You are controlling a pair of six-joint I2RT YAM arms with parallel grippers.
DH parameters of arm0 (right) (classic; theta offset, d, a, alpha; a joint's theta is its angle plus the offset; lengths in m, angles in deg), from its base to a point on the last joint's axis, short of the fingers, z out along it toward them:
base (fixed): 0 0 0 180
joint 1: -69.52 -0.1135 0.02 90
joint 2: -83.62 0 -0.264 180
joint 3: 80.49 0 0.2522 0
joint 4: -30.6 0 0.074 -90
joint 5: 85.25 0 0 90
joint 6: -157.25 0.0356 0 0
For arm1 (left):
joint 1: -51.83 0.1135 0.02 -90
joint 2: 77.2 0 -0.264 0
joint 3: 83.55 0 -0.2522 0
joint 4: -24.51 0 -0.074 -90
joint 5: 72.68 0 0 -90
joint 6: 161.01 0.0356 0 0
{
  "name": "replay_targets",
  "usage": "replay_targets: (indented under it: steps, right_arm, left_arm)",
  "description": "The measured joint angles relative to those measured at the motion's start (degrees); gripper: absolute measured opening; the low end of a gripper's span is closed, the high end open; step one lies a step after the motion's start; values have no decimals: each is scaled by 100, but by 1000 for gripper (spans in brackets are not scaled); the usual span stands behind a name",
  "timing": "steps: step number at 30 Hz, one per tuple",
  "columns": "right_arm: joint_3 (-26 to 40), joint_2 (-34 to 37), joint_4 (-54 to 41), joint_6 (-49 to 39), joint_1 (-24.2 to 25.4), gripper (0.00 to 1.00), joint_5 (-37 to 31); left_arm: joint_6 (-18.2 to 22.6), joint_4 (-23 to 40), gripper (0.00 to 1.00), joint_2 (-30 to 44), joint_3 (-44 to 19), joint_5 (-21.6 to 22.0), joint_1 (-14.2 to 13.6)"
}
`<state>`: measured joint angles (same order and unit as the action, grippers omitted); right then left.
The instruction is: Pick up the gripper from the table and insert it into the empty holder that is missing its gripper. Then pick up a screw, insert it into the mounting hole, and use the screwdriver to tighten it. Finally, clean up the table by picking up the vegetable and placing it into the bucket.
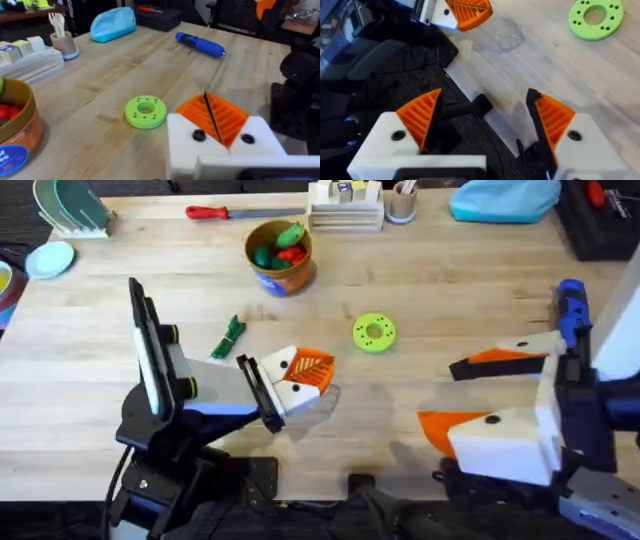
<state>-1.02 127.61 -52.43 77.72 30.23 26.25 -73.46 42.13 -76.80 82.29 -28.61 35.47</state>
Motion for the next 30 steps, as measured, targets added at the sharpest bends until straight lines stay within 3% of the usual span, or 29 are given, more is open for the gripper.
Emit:
replay_targets:
  steps: [8, 13, 18, 30]
  right_arm:
    - [0, 114, 36, -19, 51, 992, -705]
    - [0, 639, 68, -23, 678, 992, -1527]
    - [-2, 1688, 360, -85, 2084, 991, -2237]
    - [-13, 3405, 1795, -1496, 5821, 992, -2832]
  left_arm:
    - [5, 0, 6, 0, 0, 0, 0]
    - [5, 0, 6, 0, 0, 0, 0]
    - [5, 0, 6, 0, 0, 0, 0]
    - [5, 0, 6, 0, 0, 2, 0]
